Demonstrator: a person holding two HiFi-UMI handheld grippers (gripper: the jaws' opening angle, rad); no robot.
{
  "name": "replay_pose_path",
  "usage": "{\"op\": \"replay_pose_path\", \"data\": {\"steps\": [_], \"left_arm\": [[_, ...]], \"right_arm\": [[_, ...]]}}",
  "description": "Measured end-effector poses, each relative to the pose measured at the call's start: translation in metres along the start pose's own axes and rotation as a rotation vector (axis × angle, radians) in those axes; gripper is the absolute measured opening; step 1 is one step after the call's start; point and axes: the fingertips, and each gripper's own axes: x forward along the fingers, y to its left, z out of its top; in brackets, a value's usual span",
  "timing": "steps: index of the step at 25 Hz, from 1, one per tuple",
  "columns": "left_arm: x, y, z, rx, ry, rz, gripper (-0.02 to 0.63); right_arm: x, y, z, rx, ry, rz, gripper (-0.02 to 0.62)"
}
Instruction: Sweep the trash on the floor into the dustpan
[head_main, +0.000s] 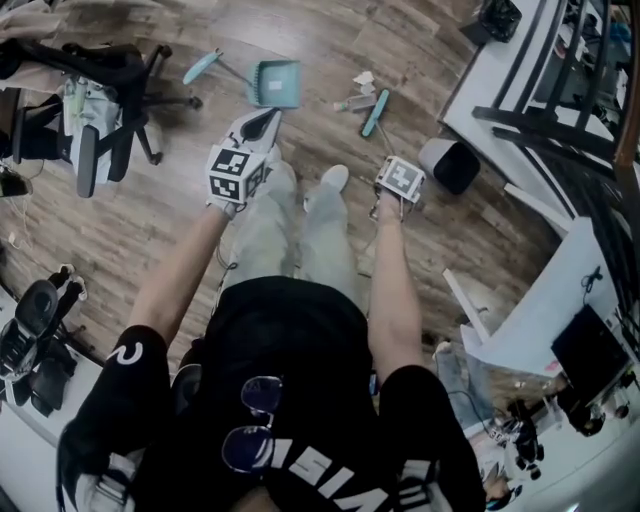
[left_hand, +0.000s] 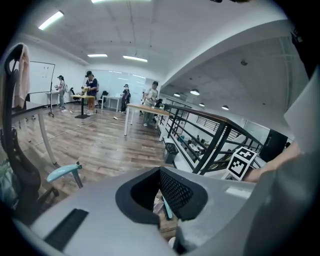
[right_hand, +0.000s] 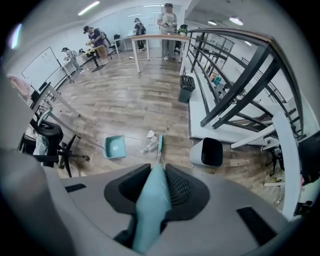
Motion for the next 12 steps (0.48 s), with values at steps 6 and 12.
{"op": "replay_pose_path", "data": {"steps": [6,12], "left_arm": [[-0.011,0.042,0.0,-0.017,0.007,0.027,-0.002],[-0.014,0.068,0.001,-0.03,0.012,0.034,-0.002]], "right_arm": [[-0.004,0.048,0.013,-0.022,-0.003,0.0,0.084],[-0.01,0.118,0.037,0.015,-0.055,0.131,0.084]]}}
